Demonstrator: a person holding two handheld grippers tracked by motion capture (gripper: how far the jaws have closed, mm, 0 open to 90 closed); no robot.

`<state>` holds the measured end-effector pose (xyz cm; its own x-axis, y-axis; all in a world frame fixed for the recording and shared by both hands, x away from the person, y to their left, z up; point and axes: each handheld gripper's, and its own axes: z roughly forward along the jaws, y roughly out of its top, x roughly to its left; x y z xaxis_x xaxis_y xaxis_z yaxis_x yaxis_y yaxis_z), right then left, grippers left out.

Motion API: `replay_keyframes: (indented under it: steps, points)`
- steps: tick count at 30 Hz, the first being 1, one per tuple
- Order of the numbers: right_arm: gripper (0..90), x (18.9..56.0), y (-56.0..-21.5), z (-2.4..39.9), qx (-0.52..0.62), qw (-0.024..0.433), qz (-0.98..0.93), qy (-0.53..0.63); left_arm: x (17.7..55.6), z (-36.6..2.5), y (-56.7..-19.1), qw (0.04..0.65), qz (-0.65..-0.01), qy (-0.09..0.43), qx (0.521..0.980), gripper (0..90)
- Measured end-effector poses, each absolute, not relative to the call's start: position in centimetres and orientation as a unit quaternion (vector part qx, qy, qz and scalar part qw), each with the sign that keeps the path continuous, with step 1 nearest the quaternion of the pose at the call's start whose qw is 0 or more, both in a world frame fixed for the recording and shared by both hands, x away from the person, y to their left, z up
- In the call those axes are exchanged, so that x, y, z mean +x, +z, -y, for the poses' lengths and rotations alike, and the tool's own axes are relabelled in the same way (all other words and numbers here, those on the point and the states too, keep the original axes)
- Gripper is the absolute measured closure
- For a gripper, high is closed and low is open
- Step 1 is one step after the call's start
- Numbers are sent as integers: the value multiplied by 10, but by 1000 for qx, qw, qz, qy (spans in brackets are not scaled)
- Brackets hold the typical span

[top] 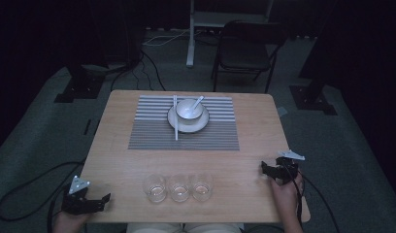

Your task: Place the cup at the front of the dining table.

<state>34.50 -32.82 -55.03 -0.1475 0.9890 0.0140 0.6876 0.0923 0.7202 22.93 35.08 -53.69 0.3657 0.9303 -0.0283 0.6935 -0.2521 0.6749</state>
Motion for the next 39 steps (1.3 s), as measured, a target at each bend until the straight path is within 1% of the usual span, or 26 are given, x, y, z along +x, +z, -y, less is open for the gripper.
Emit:
replay_keyframes:
  steps: [6,12,16,20,23,26,30,31,36,39]
  points:
    - [118,345,-550,328,603,251,-695,301,224,-363,-538,317,-530,185,764,0]
    - [118,345,-550,328,603,251,-695,301,224,-367,-537,311,-536,181,764,0]
    - [118,345,-550,328,604,251,-695,300,224,-362,-536,302,-523,169,779,0]
    - [118,344,-550,328,604,251,-695,300,224,-358,-535,306,-508,168,787,0]
    - [118,344,-550,328,604,251,-695,300,226,-355,-533,314,-499,157,793,0]
    - [117,344,-550,328,604,251,-695,300,227,-349,-533,309,-489,155,801,0]
    - [118,344,-550,328,604,251,-695,300,228,-348,-533,310,-489,155,801,0]
    - [118,344,-550,328,604,251,-694,300,228,-348,-533,312,-487,148,802,0]
    - [118,344,-550,328,605,251,-694,299,229,-345,-532,303,-485,142,808,0]
    - [118,344,-550,328,605,251,-694,299,230,-342,-529,314,-479,134,809,0]
